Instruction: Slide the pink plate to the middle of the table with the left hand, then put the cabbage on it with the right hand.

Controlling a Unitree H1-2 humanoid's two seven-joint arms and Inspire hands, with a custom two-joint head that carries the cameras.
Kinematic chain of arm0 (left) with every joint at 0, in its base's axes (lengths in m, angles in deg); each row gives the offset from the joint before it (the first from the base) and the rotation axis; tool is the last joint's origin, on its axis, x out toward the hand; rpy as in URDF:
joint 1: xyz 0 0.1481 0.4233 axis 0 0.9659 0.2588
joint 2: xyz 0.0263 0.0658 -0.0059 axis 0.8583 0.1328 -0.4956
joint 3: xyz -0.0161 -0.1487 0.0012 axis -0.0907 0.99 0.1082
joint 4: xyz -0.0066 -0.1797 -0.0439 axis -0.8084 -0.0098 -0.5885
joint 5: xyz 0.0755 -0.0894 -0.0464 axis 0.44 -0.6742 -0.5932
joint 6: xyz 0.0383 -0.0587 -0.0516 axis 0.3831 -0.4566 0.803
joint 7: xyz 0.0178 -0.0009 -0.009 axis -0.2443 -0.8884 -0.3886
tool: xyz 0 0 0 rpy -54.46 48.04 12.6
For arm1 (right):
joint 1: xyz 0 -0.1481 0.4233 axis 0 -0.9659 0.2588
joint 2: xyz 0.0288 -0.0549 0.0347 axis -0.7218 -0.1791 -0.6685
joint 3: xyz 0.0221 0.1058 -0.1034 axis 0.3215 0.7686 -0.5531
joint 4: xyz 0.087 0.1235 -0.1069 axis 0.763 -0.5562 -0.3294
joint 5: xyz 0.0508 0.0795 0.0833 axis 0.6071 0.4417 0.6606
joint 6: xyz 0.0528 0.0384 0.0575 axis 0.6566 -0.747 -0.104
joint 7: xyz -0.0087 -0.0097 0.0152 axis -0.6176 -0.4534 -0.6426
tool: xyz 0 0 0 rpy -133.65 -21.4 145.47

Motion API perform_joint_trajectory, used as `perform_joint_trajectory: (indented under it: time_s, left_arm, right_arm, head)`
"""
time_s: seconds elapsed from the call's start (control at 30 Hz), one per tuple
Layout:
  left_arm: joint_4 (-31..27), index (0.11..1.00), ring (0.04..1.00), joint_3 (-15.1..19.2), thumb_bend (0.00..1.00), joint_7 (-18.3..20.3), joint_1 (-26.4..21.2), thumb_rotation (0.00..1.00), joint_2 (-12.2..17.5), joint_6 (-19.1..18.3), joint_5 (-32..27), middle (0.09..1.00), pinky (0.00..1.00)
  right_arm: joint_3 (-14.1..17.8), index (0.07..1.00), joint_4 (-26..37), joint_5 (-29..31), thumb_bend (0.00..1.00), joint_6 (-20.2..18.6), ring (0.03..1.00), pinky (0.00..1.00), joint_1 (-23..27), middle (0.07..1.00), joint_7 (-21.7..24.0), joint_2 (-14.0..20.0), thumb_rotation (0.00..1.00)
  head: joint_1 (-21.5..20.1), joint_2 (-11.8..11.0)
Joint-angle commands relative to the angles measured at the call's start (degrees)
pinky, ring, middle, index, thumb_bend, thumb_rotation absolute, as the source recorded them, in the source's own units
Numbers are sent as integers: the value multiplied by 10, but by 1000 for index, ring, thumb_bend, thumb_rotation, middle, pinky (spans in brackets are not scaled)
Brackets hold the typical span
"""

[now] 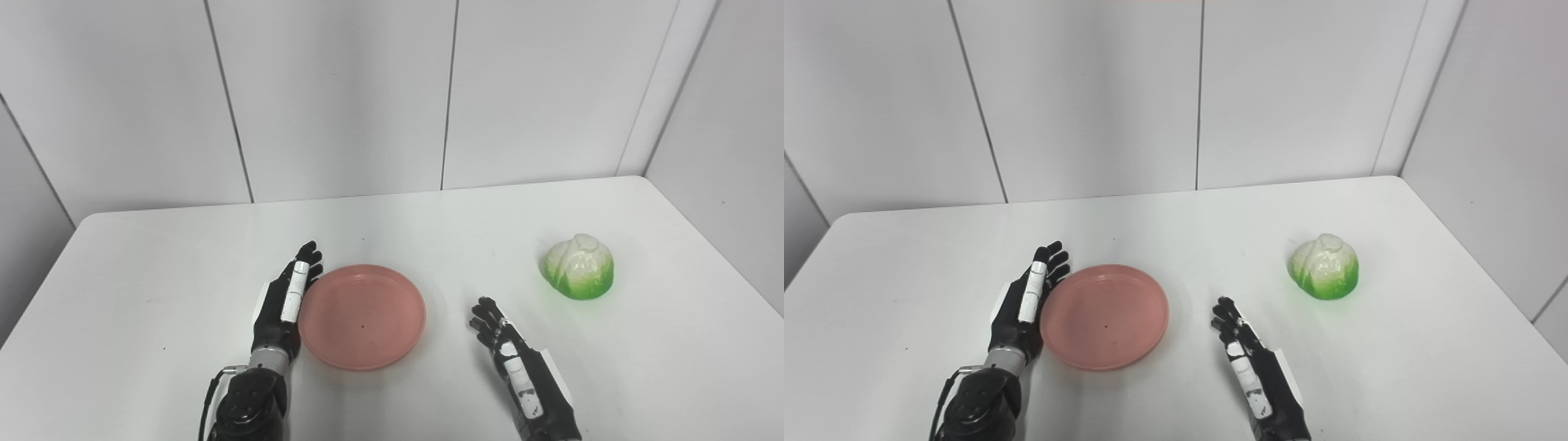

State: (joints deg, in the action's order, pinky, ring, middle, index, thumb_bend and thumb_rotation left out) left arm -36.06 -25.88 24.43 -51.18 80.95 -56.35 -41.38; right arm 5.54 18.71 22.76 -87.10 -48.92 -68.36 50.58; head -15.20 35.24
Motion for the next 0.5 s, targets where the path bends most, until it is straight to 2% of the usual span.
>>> perform_joint_trajectory:
  time_s: [0.0, 0.37, 0.47]
  left_arm:
    - [-3, 867, 914, -11, 822, 11, 3, 927, -13, -26, -3, 910, 919]
    - [2, 863, 920, -8, 847, 24, 5, 913, -4, -24, -12, 920, 904]
    - [4, 857, 915, -6, 852, 27, 7, 909, -1, -25, -19, 921, 849]
  right_arm:
    - [-6, 934, 4, -4, 948, -20, 921, 970, 3, 933, -5, -37, 980]
    - [-23, 937, -1, -14, 926, -22, 925, 977, 10, 932, -21, -48, 993]
    - [-26, 939, -4, -18, 914, -22, 927, 976, 11, 934, -24, -48, 996]
  head:
    - [-6, 0]
    - [-55, -9]
    - [-59, -11]
